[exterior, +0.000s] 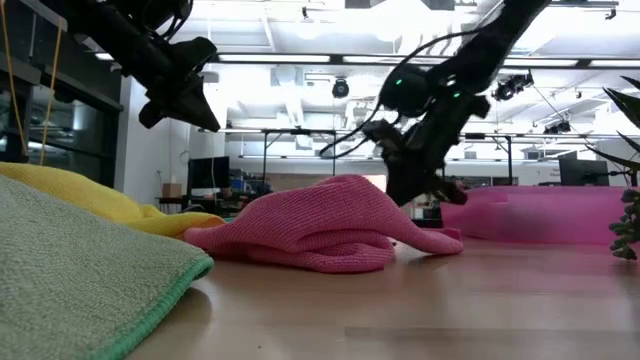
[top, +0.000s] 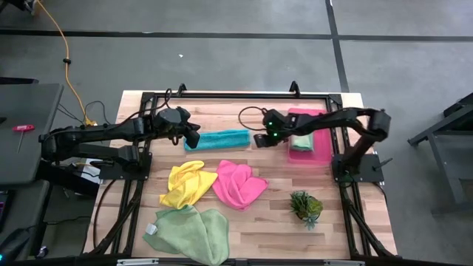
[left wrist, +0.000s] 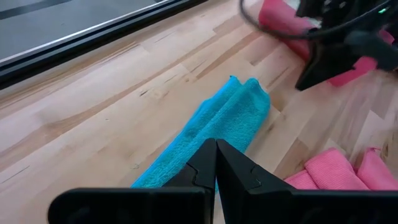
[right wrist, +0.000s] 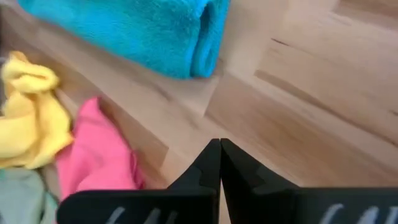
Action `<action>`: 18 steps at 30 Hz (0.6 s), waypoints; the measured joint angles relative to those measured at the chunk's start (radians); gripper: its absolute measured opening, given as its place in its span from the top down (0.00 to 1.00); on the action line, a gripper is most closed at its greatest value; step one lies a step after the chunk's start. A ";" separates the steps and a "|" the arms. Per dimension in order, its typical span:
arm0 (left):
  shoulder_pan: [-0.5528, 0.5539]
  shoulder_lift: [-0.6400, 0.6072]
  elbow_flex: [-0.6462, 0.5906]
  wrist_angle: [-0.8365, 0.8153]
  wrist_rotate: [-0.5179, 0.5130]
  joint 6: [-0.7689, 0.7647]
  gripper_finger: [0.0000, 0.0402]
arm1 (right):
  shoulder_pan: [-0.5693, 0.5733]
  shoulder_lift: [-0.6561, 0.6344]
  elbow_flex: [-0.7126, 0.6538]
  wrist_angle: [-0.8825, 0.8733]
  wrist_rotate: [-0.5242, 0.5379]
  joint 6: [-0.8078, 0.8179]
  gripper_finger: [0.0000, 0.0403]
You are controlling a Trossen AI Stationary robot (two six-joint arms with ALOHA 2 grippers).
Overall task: Fold microfiber towels
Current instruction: Fold the blue microfiber cloth
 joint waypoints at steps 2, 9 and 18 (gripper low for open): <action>0.000 0.000 0.000 0.000 0.000 0.000 1.00 | -0.006 -0.040 -0.026 0.019 0.009 0.030 1.00; -0.005 0.000 0.000 -0.019 0.028 -0.015 1.00 | -0.007 -0.049 -0.020 0.131 0.041 0.061 1.00; -0.006 0.007 0.000 -0.166 0.013 -0.149 1.00 | -0.008 0.125 0.176 0.029 0.056 -0.151 0.71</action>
